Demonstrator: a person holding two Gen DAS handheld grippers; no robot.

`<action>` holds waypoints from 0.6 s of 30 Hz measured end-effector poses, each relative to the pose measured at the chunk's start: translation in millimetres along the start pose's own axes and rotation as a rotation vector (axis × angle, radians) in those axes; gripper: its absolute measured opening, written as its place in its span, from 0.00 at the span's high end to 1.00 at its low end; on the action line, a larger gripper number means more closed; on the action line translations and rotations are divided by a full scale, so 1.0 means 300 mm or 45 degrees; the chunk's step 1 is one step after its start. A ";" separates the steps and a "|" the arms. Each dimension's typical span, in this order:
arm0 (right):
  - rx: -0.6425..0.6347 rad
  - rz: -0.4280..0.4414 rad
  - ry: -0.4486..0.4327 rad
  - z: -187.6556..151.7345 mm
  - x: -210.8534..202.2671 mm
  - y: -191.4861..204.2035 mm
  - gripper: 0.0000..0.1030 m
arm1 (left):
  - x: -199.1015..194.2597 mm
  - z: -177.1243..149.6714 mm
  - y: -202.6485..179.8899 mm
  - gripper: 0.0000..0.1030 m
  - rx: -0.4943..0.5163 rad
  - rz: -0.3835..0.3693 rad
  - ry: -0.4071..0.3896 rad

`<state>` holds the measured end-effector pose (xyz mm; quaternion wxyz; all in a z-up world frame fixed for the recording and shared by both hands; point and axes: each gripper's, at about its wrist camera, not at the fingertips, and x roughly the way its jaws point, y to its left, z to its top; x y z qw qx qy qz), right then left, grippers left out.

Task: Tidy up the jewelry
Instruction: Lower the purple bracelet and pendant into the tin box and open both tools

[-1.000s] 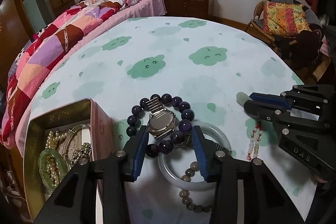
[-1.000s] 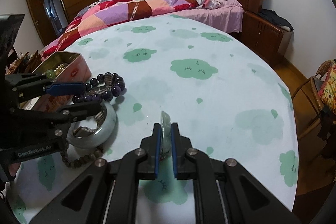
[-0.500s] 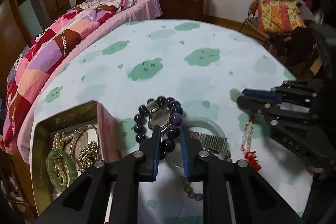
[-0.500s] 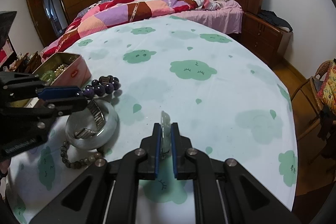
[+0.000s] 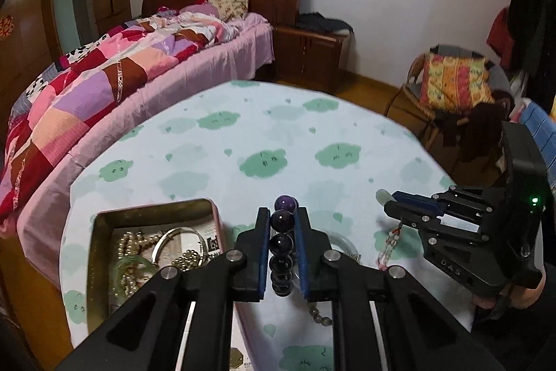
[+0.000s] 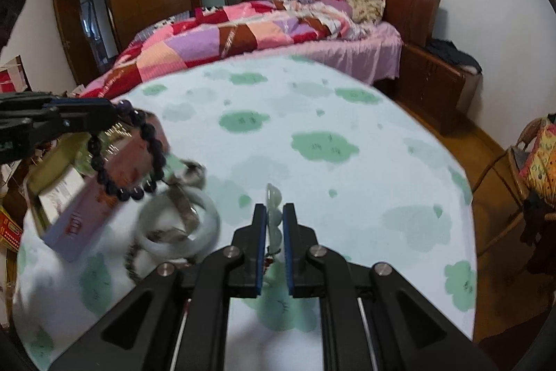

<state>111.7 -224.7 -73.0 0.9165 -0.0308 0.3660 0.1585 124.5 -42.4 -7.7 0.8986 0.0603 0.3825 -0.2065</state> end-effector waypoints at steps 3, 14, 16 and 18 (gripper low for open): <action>-0.028 0.008 -0.052 0.044 -0.057 0.028 0.89 | -0.050 0.006 0.009 0.87 -0.011 -0.006 -0.041; -0.149 0.079 -0.167 0.211 -0.165 0.170 0.89 | -0.246 -0.006 0.102 0.87 -0.055 0.039 -0.178; -0.172 0.098 -0.172 0.231 -0.166 0.204 0.89 | -0.270 -0.014 0.127 0.87 -0.063 0.068 -0.192; -0.199 0.120 -0.180 0.252 -0.167 0.246 0.89 | -0.289 -0.025 0.155 0.87 -0.077 0.094 -0.204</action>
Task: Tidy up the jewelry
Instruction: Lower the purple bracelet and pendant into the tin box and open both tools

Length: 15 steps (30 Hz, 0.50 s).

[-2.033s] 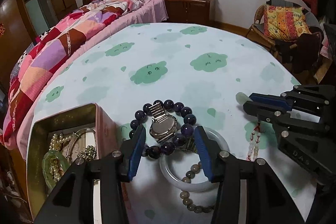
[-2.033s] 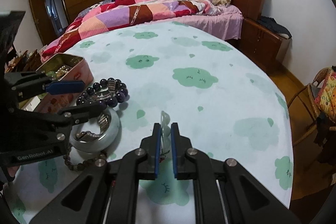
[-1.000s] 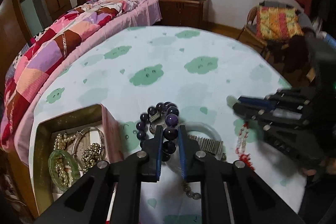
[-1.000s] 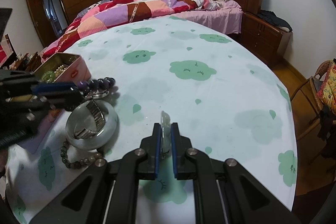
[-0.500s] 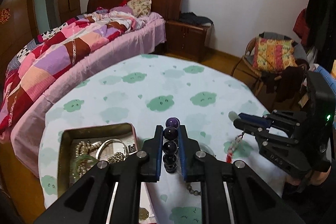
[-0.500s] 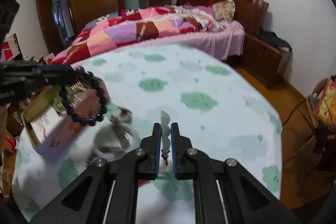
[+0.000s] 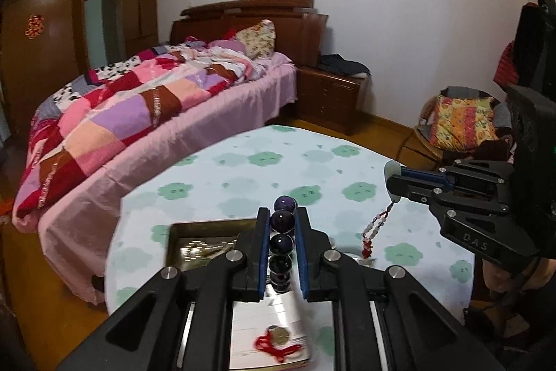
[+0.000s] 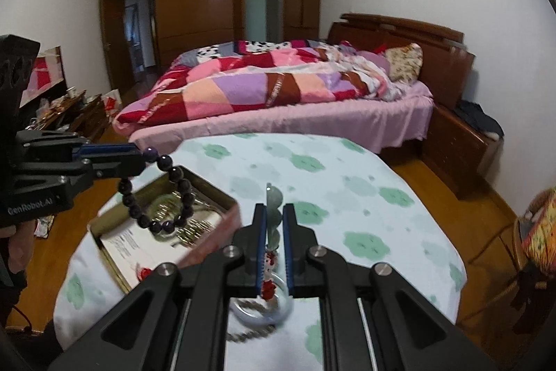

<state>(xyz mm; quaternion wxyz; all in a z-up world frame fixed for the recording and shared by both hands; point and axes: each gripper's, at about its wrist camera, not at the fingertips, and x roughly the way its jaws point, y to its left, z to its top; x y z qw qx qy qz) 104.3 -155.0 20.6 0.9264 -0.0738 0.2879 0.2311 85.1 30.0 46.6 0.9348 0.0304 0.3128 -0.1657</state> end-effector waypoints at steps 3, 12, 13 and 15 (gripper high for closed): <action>-0.038 0.030 -0.011 0.030 0.010 0.056 0.89 | -0.009 -0.010 0.050 0.87 -0.038 0.024 -0.005; -0.150 0.110 -0.024 0.105 0.065 0.226 0.89 | -0.024 -0.072 0.178 0.87 -0.135 0.063 -0.006; -0.162 0.117 -0.025 0.109 0.071 0.244 0.89 | -0.022 -0.082 0.190 0.87 -0.143 0.068 -0.003; -0.178 0.129 -0.018 0.112 0.085 0.267 0.89 | -0.014 -0.098 0.207 0.87 -0.153 0.081 0.003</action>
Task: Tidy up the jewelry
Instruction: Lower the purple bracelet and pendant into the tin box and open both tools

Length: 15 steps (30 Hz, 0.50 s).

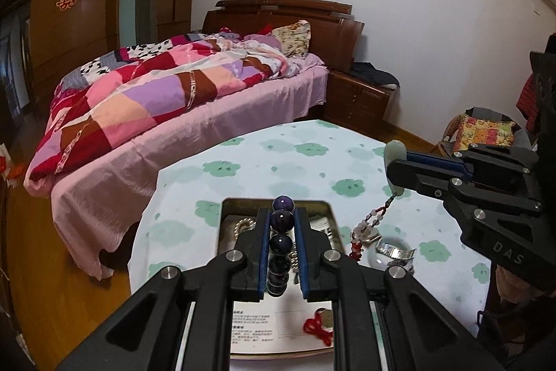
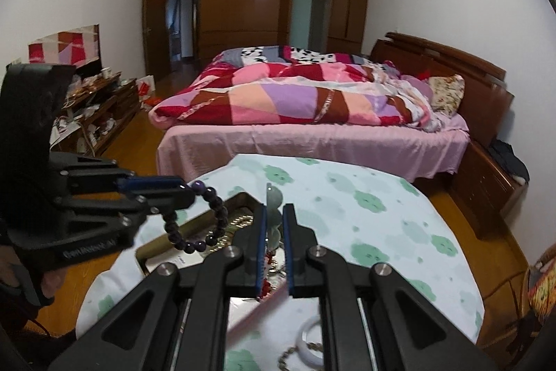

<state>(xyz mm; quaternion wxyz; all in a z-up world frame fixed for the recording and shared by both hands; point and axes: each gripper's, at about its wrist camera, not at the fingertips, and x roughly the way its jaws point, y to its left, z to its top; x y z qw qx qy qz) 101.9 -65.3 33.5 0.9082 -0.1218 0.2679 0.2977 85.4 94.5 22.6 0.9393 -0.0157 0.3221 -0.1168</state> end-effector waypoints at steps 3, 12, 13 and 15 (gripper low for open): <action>-0.021 0.012 0.022 -0.009 0.047 0.033 0.89 | 0.018 -0.021 0.024 0.87 -0.021 0.006 0.017; 0.043 0.040 0.167 -0.124 0.197 0.038 0.89 | 0.106 -0.128 0.068 0.87 -0.118 -0.010 0.097; 0.048 0.039 0.187 -0.143 0.215 0.036 0.89 | 0.116 -0.142 0.065 0.87 -0.116 -0.003 0.106; 0.055 0.042 0.215 -0.163 0.227 0.034 0.89 | 0.123 -0.154 0.053 0.87 -0.092 0.012 0.110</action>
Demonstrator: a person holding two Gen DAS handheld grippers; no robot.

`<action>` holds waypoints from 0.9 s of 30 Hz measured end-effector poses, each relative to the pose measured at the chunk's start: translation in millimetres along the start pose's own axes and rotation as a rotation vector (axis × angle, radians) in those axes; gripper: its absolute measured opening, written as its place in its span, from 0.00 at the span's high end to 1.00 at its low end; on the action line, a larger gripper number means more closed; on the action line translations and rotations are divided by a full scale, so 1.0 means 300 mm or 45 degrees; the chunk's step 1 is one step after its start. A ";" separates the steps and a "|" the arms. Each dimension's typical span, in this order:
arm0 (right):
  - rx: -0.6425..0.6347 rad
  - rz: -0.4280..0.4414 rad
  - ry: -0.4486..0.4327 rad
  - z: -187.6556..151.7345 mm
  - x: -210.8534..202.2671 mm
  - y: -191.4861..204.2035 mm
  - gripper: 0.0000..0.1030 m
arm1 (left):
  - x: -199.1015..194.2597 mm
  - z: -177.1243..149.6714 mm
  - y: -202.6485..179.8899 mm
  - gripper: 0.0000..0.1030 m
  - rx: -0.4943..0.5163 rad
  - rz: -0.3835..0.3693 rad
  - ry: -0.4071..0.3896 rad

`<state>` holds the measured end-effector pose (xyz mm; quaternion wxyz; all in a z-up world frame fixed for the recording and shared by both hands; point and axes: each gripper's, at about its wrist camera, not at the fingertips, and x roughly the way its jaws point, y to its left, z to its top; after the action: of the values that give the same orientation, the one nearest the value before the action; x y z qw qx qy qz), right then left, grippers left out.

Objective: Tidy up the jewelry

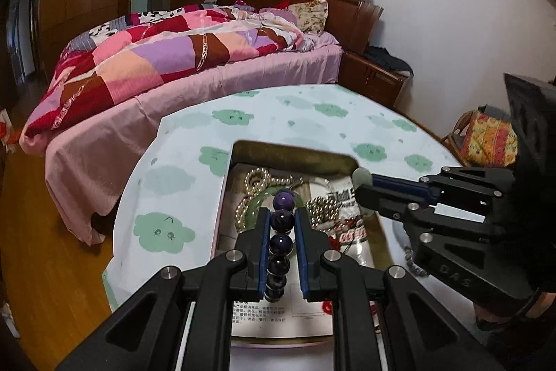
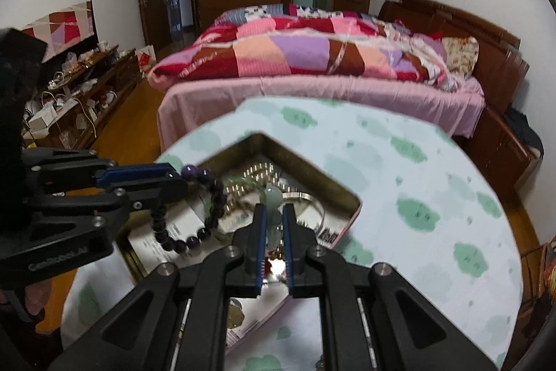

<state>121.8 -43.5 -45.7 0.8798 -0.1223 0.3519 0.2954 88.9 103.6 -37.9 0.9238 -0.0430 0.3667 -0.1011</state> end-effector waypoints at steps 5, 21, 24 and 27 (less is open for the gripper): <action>-0.004 -0.001 0.059 -0.037 0.031 0.006 0.89 | 0.019 -0.021 -0.012 0.87 0.023 0.018 0.017; 0.044 0.002 0.052 -0.090 -0.014 -0.012 0.61 | -0.023 -0.060 0.020 0.33 0.003 0.166 -0.025; 0.078 0.002 0.023 -0.113 -0.067 -0.040 0.57 | -0.022 -0.067 0.014 0.33 -0.011 0.188 -0.018; 0.118 -0.034 0.006 -0.150 -0.125 -0.097 0.56 | -0.025 -0.072 -0.024 0.33 0.026 0.219 -0.025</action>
<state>93.2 -101.9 -52.1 0.8875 -0.0867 0.3656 0.2669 67.6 98.0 -47.4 0.9330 -0.0027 0.3590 -0.0247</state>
